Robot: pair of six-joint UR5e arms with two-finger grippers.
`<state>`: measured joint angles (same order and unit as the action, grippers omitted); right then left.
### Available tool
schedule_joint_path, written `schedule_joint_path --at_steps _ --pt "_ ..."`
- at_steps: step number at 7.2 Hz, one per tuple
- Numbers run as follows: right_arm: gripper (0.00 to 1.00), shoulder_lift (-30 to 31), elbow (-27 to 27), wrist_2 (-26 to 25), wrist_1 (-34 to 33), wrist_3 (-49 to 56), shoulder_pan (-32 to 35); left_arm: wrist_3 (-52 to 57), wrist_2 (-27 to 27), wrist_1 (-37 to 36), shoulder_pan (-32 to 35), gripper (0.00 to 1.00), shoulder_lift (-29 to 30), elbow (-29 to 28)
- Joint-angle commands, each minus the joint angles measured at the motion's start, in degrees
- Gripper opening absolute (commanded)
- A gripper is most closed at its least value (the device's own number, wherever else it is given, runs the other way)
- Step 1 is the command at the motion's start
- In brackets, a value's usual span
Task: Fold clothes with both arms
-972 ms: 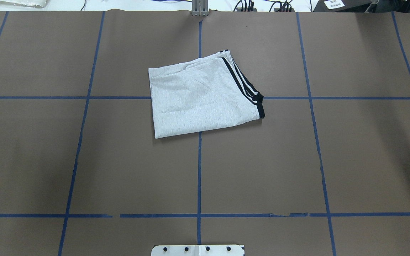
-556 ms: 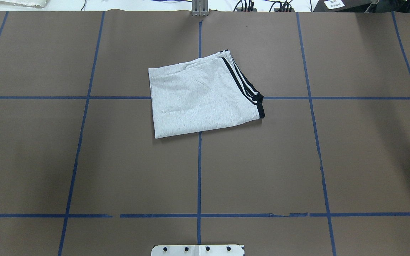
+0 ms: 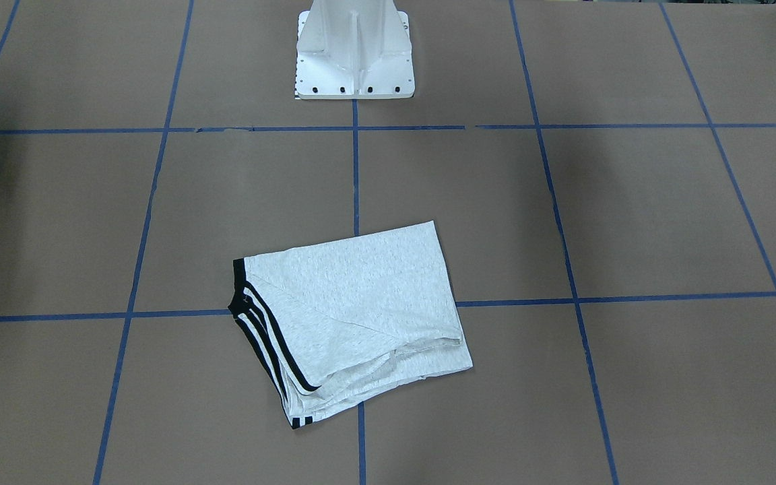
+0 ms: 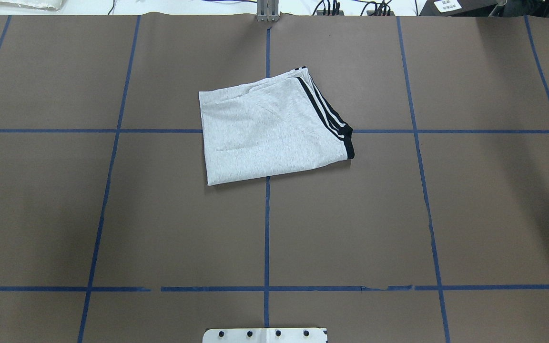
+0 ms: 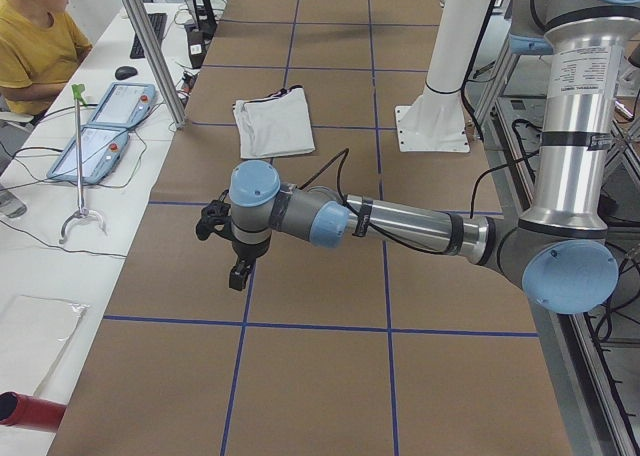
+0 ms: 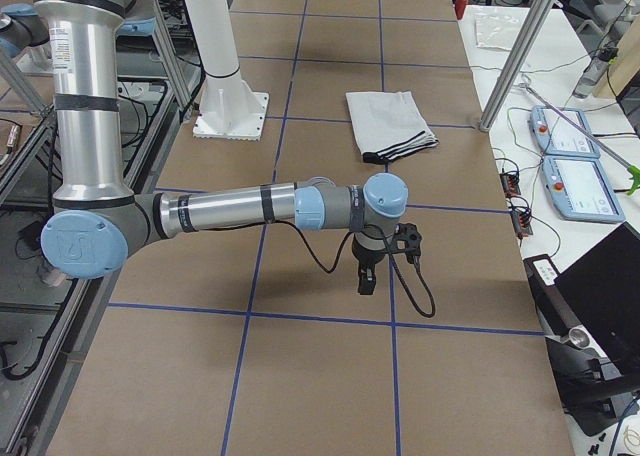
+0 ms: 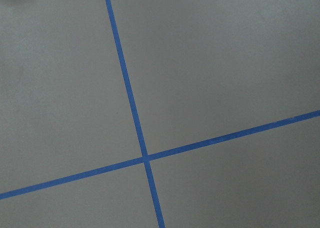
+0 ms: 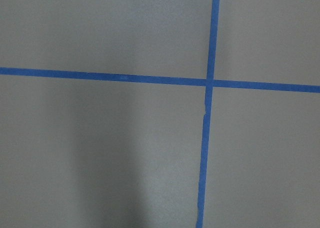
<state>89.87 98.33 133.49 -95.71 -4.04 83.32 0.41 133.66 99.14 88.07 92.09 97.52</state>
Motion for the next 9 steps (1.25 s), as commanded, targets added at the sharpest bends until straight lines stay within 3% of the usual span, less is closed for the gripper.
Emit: schedule_joint_path --at_steps 1,5,9 --pt "1.00 0.6 -0.3 1.9 0.1 0.0 0.0 0.2 -0.1 0.0 0.0 1.00 -0.1 -0.6" --pt "1.00 0.7 -1.1 -1.3 5.3 -0.1 0.1 0.0 -0.2 -0.3 0.0 1.00 -0.3 -1.2" --pt "1.00 0.7 -1.2 -1.2 5.5 -0.1 0.0 -0.1 -0.2 -0.3 0.3 1.00 -1.3 -1.4"
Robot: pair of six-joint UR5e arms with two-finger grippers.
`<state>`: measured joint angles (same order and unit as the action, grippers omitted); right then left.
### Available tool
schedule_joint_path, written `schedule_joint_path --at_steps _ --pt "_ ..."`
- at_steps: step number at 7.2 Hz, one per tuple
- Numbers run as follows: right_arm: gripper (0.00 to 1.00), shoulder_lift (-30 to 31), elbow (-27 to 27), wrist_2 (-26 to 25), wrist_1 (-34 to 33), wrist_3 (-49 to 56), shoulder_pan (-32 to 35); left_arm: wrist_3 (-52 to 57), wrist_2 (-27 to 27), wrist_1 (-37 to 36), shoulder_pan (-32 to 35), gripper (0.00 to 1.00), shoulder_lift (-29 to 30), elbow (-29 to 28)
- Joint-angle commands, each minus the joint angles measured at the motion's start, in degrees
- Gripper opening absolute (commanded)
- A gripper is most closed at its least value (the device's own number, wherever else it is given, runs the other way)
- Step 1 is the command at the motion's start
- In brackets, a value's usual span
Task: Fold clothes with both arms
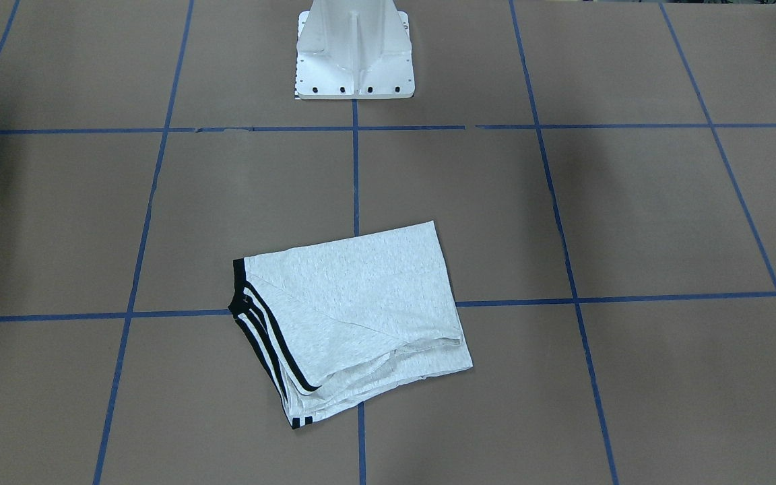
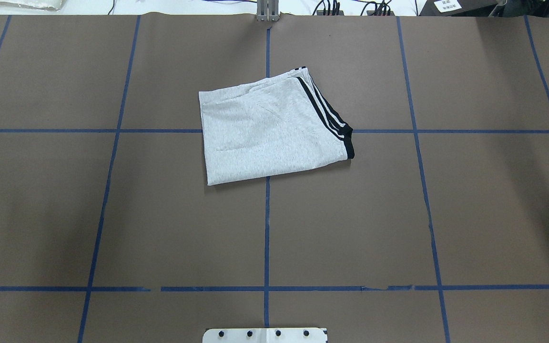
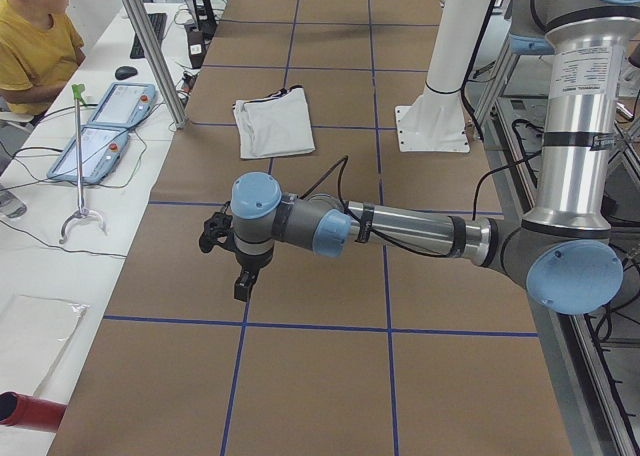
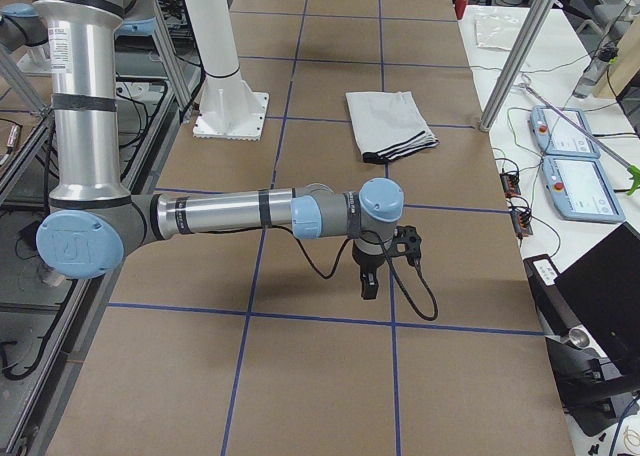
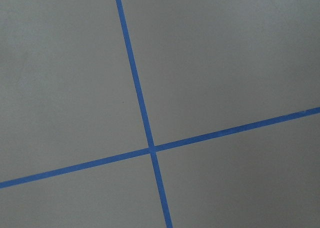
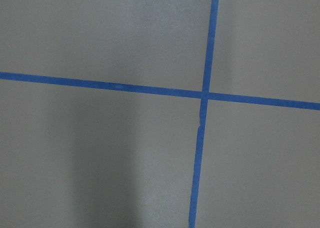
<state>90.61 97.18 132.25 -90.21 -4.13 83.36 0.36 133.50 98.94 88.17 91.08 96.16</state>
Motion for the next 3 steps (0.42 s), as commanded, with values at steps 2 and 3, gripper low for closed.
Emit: schedule_joint_path --at_steps 2,3 --pt "1.00 0.0 -0.1 0.0 0.0 -0.1 0.0 -0.1 0.0 -0.3 0.3 1.00 -0.4 0.1" --pt "1.00 0.0 0.0 0.1 0.0 -0.1 0.0 -0.1 -0.1 -0.3 0.4 1.00 -0.5 0.0"
